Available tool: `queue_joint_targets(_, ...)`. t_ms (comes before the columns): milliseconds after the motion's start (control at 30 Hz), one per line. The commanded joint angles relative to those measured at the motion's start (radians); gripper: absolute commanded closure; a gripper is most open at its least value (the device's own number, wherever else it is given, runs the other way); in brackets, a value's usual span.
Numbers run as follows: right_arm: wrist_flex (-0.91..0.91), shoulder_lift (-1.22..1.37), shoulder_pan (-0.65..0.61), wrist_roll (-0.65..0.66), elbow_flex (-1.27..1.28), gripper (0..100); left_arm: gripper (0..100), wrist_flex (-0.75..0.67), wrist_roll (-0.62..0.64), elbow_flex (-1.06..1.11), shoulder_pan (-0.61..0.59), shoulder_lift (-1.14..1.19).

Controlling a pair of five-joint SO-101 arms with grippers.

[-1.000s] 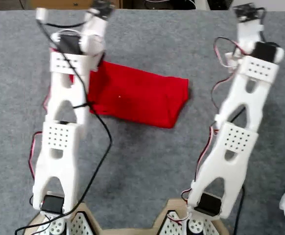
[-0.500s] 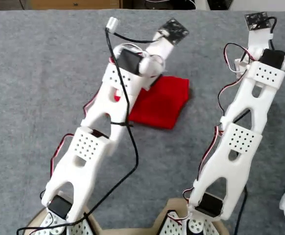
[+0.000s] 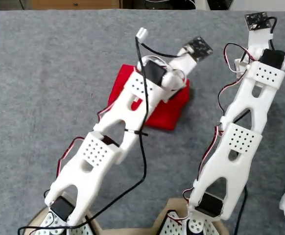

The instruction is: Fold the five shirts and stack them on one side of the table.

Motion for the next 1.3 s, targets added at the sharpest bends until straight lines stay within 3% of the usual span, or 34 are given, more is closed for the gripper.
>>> queue_joint_targets(0,-0.018,-0.008,0.018,0.009,-0.051,99.3,98,-0.021,0.011,0.008,0.035,-0.07)
queue_joint_targets(567,-0.02,-0.008,0.019,0.009,-0.051,99.3,97,-0.037,0.011,0.002,0.08,0.036)
queue_joint_targets(800,-0.028,-0.008,0.03,0.009,-0.053,99.3,69,-0.087,0.261,-0.008,-0.003,0.042)
queue_joint_targets(1100,0.006,-0.016,0.005,0.008,-0.067,99.3,71,0.034,0.269,-0.305,-0.13,0.042)
queue_joint_targets(1267,0.18,-0.071,-0.099,0.057,-0.186,99.3,90,0.051,0.265,-0.316,-0.253,-0.033)
